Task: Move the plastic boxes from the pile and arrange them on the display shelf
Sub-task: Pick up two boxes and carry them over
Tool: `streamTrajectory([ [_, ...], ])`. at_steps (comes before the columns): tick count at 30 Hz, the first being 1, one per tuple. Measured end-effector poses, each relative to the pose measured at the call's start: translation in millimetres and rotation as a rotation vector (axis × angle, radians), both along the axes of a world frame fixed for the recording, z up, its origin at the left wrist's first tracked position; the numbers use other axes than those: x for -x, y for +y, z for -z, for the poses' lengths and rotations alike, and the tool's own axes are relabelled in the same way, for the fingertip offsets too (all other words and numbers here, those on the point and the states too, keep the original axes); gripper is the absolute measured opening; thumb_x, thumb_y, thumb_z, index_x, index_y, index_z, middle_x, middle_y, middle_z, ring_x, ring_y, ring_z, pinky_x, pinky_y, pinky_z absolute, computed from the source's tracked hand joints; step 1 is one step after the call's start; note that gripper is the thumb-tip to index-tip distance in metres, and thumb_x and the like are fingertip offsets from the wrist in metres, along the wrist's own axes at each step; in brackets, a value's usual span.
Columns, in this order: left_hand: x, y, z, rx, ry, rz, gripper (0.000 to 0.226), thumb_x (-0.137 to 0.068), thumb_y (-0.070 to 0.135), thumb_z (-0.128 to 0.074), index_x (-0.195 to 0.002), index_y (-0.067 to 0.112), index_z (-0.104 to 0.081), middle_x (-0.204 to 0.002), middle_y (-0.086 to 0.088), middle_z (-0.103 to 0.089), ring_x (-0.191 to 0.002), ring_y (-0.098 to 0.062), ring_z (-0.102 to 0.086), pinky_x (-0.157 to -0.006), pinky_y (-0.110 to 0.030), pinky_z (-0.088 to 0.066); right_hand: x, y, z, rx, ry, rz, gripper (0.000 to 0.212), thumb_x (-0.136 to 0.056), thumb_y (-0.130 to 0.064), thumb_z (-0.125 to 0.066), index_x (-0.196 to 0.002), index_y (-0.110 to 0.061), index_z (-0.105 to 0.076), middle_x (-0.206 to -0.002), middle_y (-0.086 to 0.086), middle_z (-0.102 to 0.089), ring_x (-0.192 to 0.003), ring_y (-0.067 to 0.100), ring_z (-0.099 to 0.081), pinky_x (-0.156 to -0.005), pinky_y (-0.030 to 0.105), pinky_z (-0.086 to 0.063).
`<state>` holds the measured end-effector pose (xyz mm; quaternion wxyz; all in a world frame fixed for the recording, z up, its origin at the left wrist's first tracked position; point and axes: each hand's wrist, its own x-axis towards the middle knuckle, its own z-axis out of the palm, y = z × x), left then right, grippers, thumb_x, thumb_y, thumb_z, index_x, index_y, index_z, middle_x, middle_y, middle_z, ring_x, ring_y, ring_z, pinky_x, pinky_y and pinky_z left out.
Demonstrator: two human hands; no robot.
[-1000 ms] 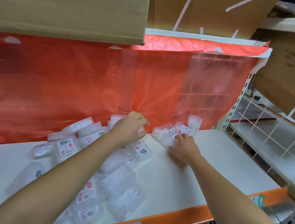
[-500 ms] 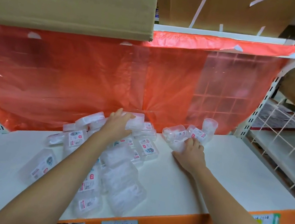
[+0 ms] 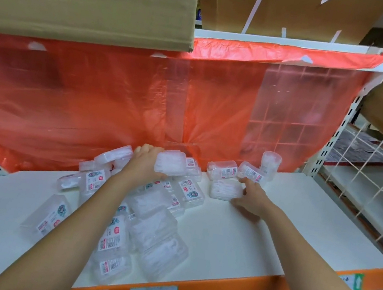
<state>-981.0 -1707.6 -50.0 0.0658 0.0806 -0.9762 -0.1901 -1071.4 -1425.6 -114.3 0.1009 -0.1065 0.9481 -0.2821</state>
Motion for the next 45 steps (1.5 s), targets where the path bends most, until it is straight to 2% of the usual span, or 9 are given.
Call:
streamTrajectory([
  [6,-16,3,2,-0.088,0.057,0.055,0.072,-0.077,0.025,-0.076,-0.138,0.020,-0.038,-0.139,-0.002,-0.032,-0.127,-0.019,-0.032,-0.100,-0.026,-0.029,-9,0,-4,0.201,0.006,0.004,0.071,-0.067,-0.014,-0.083,-0.125,-0.013,-0.041,-0.124,0.009,-0.044,-0.110,0.027,-0.050,-0.095,0.036,-0.044],
  [11,-37,16,-5,-0.286,0.182,0.013,0.067,-0.081,0.016,-0.072,-0.138,0.023,-0.039,-0.140,0.002,-0.031,-0.124,-0.013,-0.040,-0.092,-0.019,-0.029,-45,-1,-25,0.643,0.022,-0.047,0.058,-0.072,0.011,-0.070,-0.111,-0.021,-0.041,-0.118,-0.002,-0.050,-0.090,0.013,-0.055,-0.067,0.024,-0.054],
  [15,-58,26,-4,-0.401,0.246,0.045,0.068,-0.082,0.013,-0.071,-0.138,0.031,-0.037,-0.138,0.010,-0.032,-0.120,0.000,-0.035,-0.096,-0.016,-0.027,-75,-3,-44,0.868,0.043,-0.060,0.059,-0.076,0.009,-0.068,-0.108,-0.034,-0.044,-0.119,-0.019,-0.050,-0.101,0.012,-0.059,-0.083,0.028,-0.051],
  [20,-86,38,0,-0.573,0.249,0.112,0.068,-0.080,0.014,-0.074,-0.127,0.046,-0.037,-0.128,0.029,-0.033,-0.122,0.001,-0.037,-0.103,-0.023,-0.036,-105,-5,-52,0.969,0.069,-0.107,0.063,-0.079,0.007,-0.068,-0.124,-0.027,-0.041,-0.121,-0.040,-0.043,-0.101,-0.002,-0.061,-0.079,0.018,-0.052],
  [23,-99,42,2,-0.664,0.245,0.129,0.068,-0.080,0.013,-0.073,-0.128,0.048,-0.040,-0.136,0.026,-0.034,-0.129,-0.004,-0.039,-0.106,-0.030,-0.039,-116,-4,-52,1.003,0.068,-0.136,0.064,-0.080,0.010,-0.065,-0.126,-0.027,-0.041,-0.133,-0.036,-0.038,-0.102,-0.002,-0.061,-0.080,0.018,-0.052],
  [32,-122,44,0,-0.890,0.162,0.189,0.071,-0.083,0.000,-0.068,-0.135,0.041,-0.041,-0.135,0.017,-0.051,-0.122,0.000,-0.051,-0.101,-0.026,-0.043,-136,5,-52,1.018,0.041,-0.197,0.066,-0.081,0.013,-0.062,-0.124,-0.035,-0.045,-0.122,-0.028,-0.054,-0.106,0.010,-0.062,-0.085,0.021,-0.052],
  [36,-125,46,-1,-0.961,0.173,0.154,0.065,-0.082,-0.002,-0.068,-0.131,0.032,-0.045,-0.130,0.015,-0.054,-0.115,0.003,-0.055,-0.088,-0.015,-0.048,-139,10,-50,1.028,0.007,-0.179,0.062,-0.082,0.003,-0.067,-0.126,-0.035,-0.045,-0.129,-0.019,-0.052,-0.106,0.006,-0.061,-0.083,0.020,-0.051],
  [40,-125,49,-3,-0.988,0.162,0.106,0.038,-0.085,0.014,-0.068,-0.119,0.027,-0.054,-0.117,0.006,-0.062,-0.096,-0.003,-0.064,-0.080,-0.017,-0.050,-136,10,-43,1.003,-0.026,-0.153,0.045,-0.074,-0.037,-0.070,-0.115,-0.039,-0.053,-0.120,-0.010,-0.055,-0.113,0.011,-0.053,-0.099,0.034,-0.044],
  [45,-124,58,-7,-0.963,0.142,0.067,0.033,-0.080,0.050,-0.059,-0.102,0.025,-0.055,-0.096,0.006,-0.066,-0.080,-0.010,-0.068,-0.077,-0.021,-0.047,-136,0,-42,1.184,-0.088,-0.036,0.082,-0.051,-0.070,-0.077,-0.106,-0.014,-0.052,-0.112,0.002,-0.065,-0.107,0.016,-0.064,-0.093,0.036,-0.051],
])
